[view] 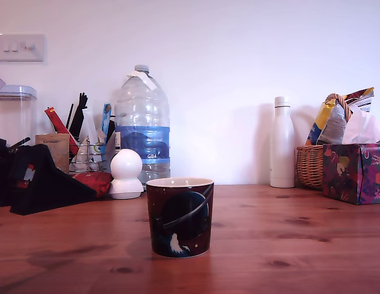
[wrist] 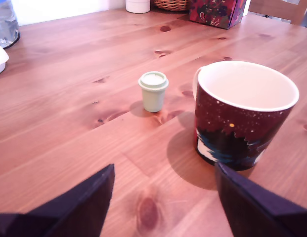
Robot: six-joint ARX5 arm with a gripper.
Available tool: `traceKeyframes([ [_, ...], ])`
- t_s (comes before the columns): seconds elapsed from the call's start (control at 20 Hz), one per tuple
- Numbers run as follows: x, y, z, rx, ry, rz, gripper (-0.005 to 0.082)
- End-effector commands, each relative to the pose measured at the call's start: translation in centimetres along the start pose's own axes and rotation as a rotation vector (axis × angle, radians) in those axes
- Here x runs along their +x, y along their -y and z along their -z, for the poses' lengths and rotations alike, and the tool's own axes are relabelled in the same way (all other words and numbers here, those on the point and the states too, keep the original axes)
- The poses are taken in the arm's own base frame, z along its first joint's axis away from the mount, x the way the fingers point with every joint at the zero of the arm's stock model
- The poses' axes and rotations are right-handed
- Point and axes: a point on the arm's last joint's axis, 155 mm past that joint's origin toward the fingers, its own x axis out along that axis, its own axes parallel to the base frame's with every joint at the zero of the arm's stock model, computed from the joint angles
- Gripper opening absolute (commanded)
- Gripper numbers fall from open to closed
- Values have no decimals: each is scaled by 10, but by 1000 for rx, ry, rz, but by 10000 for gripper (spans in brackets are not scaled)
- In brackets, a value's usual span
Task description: Pick up the coffee capsules from the table one by one and drop them inside the nearest coffee cup
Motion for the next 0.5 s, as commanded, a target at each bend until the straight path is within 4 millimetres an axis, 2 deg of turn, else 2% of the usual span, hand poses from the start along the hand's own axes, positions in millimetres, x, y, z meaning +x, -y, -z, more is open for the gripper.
traceKeyframes([
  [0.0, 1, 2, -2, 12, 7, 7, 589],
  [0.45, 11, -2, -15, 8, 20, 7, 589],
])
